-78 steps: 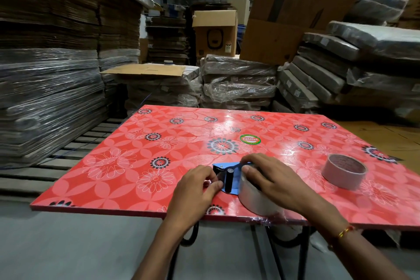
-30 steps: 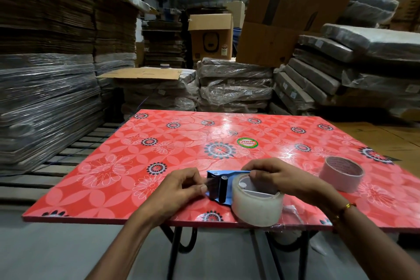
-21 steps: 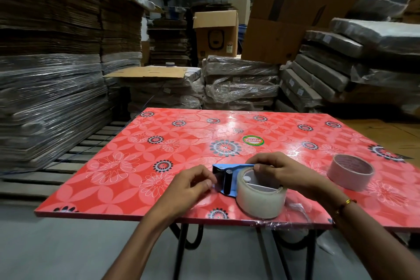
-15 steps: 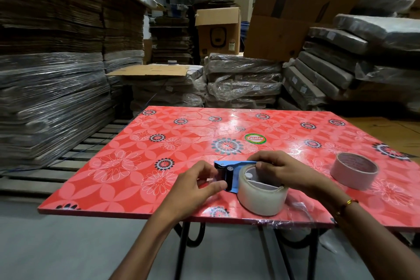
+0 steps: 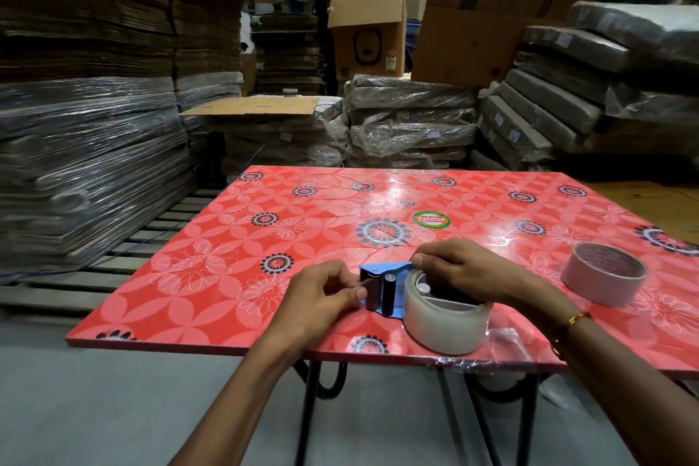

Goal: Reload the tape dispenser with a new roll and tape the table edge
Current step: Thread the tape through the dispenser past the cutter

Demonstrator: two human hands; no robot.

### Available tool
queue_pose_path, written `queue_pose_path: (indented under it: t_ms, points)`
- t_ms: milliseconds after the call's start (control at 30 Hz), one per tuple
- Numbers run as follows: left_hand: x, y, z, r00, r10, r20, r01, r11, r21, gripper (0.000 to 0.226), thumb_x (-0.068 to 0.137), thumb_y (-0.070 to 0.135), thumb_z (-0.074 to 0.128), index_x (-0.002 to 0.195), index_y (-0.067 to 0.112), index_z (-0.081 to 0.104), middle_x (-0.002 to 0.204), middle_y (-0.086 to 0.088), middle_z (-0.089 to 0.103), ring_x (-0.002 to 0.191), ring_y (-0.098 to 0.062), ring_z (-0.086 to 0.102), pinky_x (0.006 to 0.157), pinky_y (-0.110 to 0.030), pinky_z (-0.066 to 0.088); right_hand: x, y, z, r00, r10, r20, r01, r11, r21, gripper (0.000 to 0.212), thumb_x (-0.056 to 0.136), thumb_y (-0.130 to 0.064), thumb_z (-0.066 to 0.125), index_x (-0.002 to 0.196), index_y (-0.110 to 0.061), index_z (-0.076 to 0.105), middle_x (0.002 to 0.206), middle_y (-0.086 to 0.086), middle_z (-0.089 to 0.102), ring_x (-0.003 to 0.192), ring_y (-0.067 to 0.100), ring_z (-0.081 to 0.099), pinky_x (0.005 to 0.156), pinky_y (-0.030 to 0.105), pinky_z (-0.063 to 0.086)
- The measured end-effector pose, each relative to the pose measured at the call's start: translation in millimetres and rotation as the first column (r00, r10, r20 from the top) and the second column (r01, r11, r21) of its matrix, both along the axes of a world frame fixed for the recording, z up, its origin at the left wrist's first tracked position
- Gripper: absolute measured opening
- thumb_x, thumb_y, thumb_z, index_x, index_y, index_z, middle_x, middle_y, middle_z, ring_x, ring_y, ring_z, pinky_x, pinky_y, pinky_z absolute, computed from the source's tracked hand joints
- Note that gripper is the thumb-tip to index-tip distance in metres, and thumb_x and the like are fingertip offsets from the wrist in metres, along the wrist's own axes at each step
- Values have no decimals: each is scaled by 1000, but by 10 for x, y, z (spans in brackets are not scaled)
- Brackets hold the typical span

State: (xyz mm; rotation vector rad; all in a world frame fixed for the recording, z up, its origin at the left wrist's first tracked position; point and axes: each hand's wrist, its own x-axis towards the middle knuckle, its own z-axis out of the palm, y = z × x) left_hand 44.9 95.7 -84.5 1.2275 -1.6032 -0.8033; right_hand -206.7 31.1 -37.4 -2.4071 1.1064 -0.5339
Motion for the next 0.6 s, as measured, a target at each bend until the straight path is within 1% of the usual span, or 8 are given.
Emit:
queue_pose_path:
  t_ms: [67, 133, 200, 267, 333, 433, 500, 600]
  points:
    - [13, -7, 4, 999, -11, -47, 13, 999, 31, 12, 72, 21, 74, 70, 15, 64, 83, -13, 78, 77, -18, 71, 82, -48, 57, -9, -13, -34, 1000, -6, 23, 6, 1000, 20, 38, 106, -33, 49, 81, -7, 59, 67, -8, 50, 63, 8, 44, 66, 34, 41]
    - [30, -13, 18, 996, -43, -76, 47, 997, 53, 14, 73, 18, 75, 70, 13, 63, 89, -19, 77, 79, -20, 70, 81, -48, 57, -22, -23, -62, 997, -8, 79, 1, 996, 90, 40, 106, -33, 49, 76, -8, 56, 63, -11, 47, 58, 7, 43, 60, 28, 40]
    - [62, -25, 45, 990, -97, -106, 105, 992, 76, 16, 79, 9, 77, 72, 11, 63, 90, -18, 77, 79, -19, 69, 78, -40, 54, -32, -22, -64, 992, 1, 123, -19, 988, 151, 40, 106, -32, 50, 71, -13, 52, 59, -14, 45, 55, 6, 41, 56, 23, 38]
    - [106, -37, 84, 980, -160, -117, 173, 979, 111, 14, 85, -1, 73, 78, 5, 62, 84, -9, 77, 77, -15, 69, 74, -30, 55, -32, -18, -48, 991, 2, 137, -30, 979, 201, 39, 106, -29, 50, 69, -18, 49, 55, -15, 43, 51, 4, 38, 52, 18, 36]
    - [156, -61, 132, 971, -215, -105, 228, 964, 139, 11, 87, -4, 69, 82, -1, 61, 84, -5, 77, 77, -13, 71, 72, -22, 56, -27, -11, -37, 987, 1, 163, -44, 966, 256, 37, 106, -27, 49, 72, -15, 48, 54, -15, 39, 49, 4, 35, 48, 15, 34]
    - [218, -120, 192, 955, -271, -121, 289, 942, 172, 12, 87, -6, 68, 81, 1, 61, 90, -12, 74, 79, -15, 70, 72, -19, 55, -16, 13, -25, 974, -18, 226, -64, 935, 348, 36, 105, -27, 49, 76, -7, 48, 56, -8, 35, 48, 7, 31, 43, 16, 31]
    - [228, -138, 210, 952, -279, -127, 299, 937, 179, 14, 87, -7, 68, 80, 4, 62, 88, -11, 74, 77, -13, 68, 69, -17, 54, -12, 42, -13, 967, -31, 251, -69, 923, 377, 35, 105, -27, 49, 78, -5, 48, 58, -3, 32, 47, 7, 30, 42, 15, 30]
    - [219, -102, 183, 956, -256, -140, 278, 946, 169, 8, 86, -5, 70, 85, -3, 63, 84, -10, 76, 78, -15, 71, 69, -18, 54, -17, 86, -4, 962, -38, 272, -74, 917, 392, 35, 106, -26, 49, 78, -5, 48, 59, 0, 31, 47, 8, 29, 41, 16, 30]
